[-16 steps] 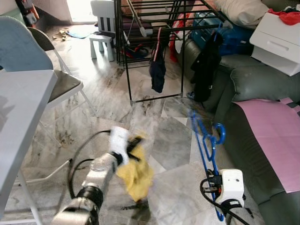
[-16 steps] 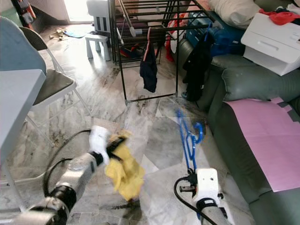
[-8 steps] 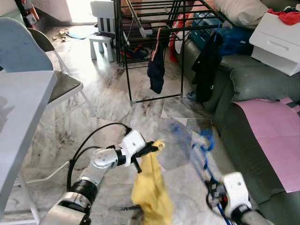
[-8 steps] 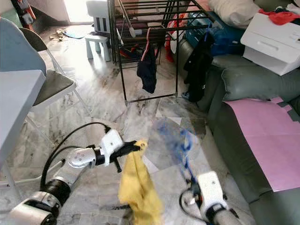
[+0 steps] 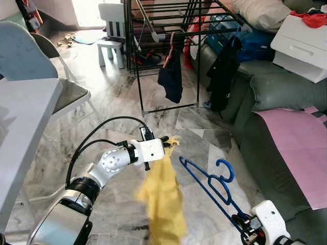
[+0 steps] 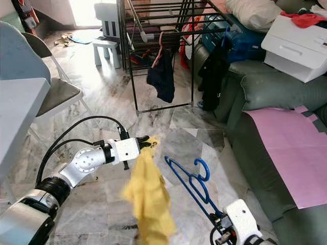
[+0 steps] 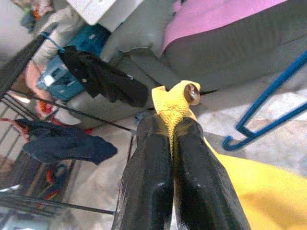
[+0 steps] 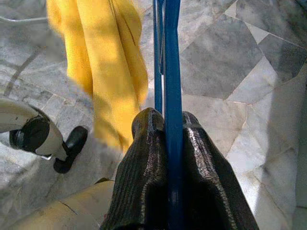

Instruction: Hang hanger

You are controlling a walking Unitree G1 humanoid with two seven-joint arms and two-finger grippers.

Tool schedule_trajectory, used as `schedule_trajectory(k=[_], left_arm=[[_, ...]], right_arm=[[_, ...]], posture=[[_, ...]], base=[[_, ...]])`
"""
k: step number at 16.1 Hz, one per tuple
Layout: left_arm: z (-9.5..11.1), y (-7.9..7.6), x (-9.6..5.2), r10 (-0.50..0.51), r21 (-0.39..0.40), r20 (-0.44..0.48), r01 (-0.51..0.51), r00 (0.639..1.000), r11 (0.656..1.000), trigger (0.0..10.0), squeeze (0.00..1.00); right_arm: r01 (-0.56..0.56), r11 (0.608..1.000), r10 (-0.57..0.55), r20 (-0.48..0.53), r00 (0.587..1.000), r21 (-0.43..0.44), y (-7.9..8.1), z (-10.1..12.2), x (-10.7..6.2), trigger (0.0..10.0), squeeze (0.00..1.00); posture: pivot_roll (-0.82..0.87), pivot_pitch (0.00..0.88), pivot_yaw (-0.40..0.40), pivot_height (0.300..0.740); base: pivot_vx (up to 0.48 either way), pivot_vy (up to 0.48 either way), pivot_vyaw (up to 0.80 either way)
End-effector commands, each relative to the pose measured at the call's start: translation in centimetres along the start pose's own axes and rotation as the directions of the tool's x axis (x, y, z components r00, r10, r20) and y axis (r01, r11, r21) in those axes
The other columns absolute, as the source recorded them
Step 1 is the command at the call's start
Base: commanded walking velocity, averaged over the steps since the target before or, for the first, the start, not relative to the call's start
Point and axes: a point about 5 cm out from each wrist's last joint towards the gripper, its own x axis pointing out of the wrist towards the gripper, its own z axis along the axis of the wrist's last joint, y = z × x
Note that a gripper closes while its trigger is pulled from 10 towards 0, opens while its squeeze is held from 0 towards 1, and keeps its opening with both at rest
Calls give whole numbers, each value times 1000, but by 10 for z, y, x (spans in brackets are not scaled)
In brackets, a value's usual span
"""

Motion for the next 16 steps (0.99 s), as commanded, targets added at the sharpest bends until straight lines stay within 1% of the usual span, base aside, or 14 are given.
schedule_trajectory(k=[1, 2, 3, 4, 7, 9, 10, 12, 15, 16], left_arm=[[11, 16, 4, 36, 42, 49, -38, 998, 998, 10000, 0], [11, 16, 4, 39, 41, 53, -41, 998, 998, 10000, 0], [13, 15, 7, 56, 3, 71, -56, 996, 998, 10000, 0], [14, 14, 8, 56, -10, 82, -55, 995, 998, 10000, 0], [17, 4, 10, 11, -31, 113, -7, 994, 999, 10000, 0], [20, -3, 12, -24, -35, 138, 29, 990, 999, 10000, 0], [20, -4, 13, -30, -37, 140, 35, 990, 999, 10000, 0], [21, -4, 13, -24, -32, 149, 29, 989, 999, 10000, 0], [24, -1, 14, 0, -25, 163, 4, 987, 1000, 10000, 0], [27, 2, 15, 28, -11, 182, -26, 983, 1000, 10000, 0]], right_arm=[[-10, 1000, 11, 19, 1000, -10, -2, 6, -3, 10000, 0], [-15, 1000, 15, 19, 1000, -12, -2, 6, -3, 10000, 0], [-25, 1000, 25, 17, 1000, -13, -1, 6, -3, 10000, 0], [-27, 1000, 27, 16, 1000, -15, -1, 6, -3, 10000, 0], [-61, 998, 61, 29, 998, -19, 1, 9, -3, 10000, 0], [-121, 992, 122, 29, 992, -35, 4, 12, -4, 10000, 0], [-133, 990, 134, 30, 990, -41, 4, 13, -5, 10000, 0], [-188, 982, 189, 37, 981, -25, 5, 16, -11, 10000, 0], [-238, 971, 238, 10, 971, -9, 8, 11, -17, 10000, 0], [-274, 962, 274, 6, 962, 16, 12, 8, -19, 10000, 0]], posture=[[-55, 0, 7, 740], [-55, 0, 8, 740], [-56, 0, 11, 740], [-56, 0, 12, 740], [-57, 0, 16, 740], [-59, 0, 18, 740], [-59, 0, 17, 740], [-59, 0, 14, 740], [-60, 0, 13, 740], [-62, 0, 12, 740]], base=[[0, 0, 0], [0, 0, 0], [0, 0, 0], [0, 0, 0], [0, 0, 0], [0, 0, 0], [0, 0, 0], [0, 0, 0], [0, 0, 0], [0, 0, 0]])
